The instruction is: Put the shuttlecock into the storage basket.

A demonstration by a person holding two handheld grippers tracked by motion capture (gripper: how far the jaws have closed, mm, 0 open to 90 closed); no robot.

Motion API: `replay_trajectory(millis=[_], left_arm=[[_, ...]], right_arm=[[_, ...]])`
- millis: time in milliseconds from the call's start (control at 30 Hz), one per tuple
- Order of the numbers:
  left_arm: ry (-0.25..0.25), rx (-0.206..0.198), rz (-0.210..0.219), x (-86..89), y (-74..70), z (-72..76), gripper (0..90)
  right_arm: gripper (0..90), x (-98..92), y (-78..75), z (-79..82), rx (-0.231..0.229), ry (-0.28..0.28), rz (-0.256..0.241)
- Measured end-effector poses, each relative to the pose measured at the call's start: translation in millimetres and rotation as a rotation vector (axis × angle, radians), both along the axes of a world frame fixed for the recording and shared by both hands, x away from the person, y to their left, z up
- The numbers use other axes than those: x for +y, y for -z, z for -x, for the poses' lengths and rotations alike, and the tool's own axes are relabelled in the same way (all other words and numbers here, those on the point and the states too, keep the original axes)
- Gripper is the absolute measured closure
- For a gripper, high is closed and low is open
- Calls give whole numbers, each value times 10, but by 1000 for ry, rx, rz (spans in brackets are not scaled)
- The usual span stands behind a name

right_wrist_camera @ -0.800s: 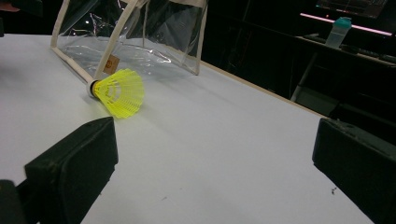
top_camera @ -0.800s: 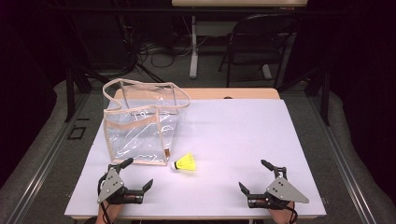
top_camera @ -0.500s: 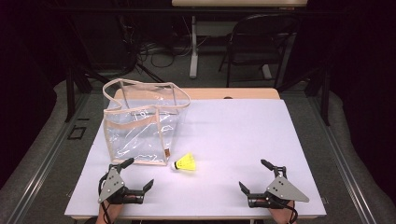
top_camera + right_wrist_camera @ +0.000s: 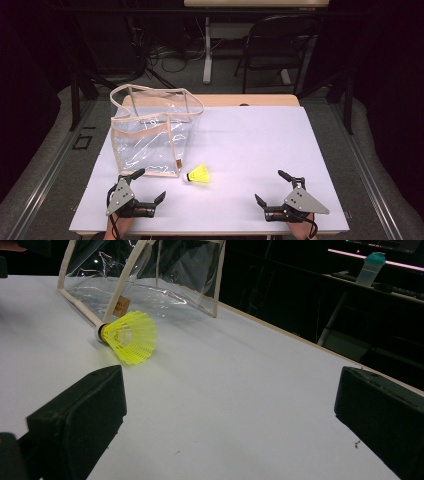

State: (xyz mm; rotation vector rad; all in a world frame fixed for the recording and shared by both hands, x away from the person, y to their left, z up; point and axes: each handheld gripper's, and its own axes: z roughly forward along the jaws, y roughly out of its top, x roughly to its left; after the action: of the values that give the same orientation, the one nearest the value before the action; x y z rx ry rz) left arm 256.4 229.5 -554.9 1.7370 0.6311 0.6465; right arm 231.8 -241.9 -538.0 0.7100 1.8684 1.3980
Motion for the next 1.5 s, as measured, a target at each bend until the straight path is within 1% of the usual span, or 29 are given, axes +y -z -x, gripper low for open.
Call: replay_trajectory(millis=[200, 300, 433, 600, 667, 800, 867, 1033, 1267, 1367, 1500], left_arm=[[19, 15, 7, -12, -11, -29, 1], [33, 24, -1, -28, -15, -55, 1], [55, 27, -20, -67, -27, -87, 1], [87, 30, -54, -144, -53, -136, 1], [99, 32, -57, -176, -57, -152, 1], [113, 30, -92, -238, -78, -180, 1], [119, 35, -97, -256, -84, -187, 1], [135, 42, -127, -302, -109, -207, 0], [152, 37, -166, -375, -130, -239, 0], [158, 36, -191, -405, -134, -245, 0], [170, 41, -204, -440, -140, -259, 0]], right_arm=[[0, 20, 9, -15, 5, -7, 5], [0, 27, 13, -17, 16, -8, 4], [0, 34, 13, -24, 17, -11, 9], [0, 36, 13, -18, 20, -13, 8], [0, 32, 12, -15, 20, -12, 8], [0, 27, 13, -13, 25, -9, 2], [0, 26, 13, -16, 25, -10, 6], [0, 29, 15, -17, 26, -12, 10], [0, 26, 17, -19, 32, -14, 11], [0, 21, 17, -18, 32, -13, 12], [0, 22, 19, -19, 32, -13, 15]])
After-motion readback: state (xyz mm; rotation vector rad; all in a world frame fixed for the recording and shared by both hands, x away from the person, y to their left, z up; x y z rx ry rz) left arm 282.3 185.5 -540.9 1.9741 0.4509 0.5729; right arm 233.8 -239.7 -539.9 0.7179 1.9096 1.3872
